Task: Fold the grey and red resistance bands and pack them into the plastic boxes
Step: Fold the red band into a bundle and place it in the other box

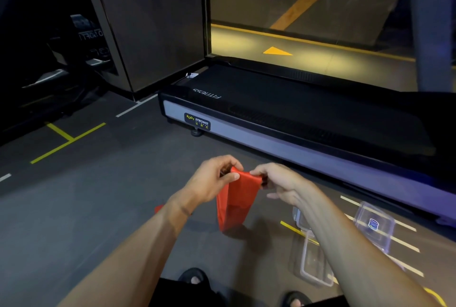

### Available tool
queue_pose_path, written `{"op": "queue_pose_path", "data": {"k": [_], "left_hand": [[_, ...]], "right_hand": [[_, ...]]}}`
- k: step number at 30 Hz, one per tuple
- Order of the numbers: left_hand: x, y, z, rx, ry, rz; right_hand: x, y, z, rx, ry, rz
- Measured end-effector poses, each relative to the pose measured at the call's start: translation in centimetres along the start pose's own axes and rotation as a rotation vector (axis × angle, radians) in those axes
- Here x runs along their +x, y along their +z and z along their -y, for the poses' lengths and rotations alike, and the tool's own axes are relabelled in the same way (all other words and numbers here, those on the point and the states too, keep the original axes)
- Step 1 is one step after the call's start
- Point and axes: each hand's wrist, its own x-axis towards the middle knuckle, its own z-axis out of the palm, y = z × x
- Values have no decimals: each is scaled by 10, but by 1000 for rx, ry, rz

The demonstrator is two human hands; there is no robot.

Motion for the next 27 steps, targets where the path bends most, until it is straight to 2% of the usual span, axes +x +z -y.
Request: {"op": "queue_pose_path", "data": {"k": [3,7,10,15,18,20,27], "left_hand": [[-1,0,-1,202,96,-49],[0,1,0,213,146,-41],[2,0,-2,202,112,-31],[3,0,0,84,32,-4],[3,1,0,-89,-18,9],[2,1,0,-181,-29,1],[0,1,-3,-392,-38,-38]], "right_hand": [[2,0,-1,0,1,4],[3,-1,-3,-91,-44,-31],[3,-3,-4,-228,-198,-24],[3,-5,-5,-394,-451,41],[6,-6,-9,-583,-596,-55],[6,-8,-7,-659,-646,-126],[1,-9,1,-687,-668,-115]]}}
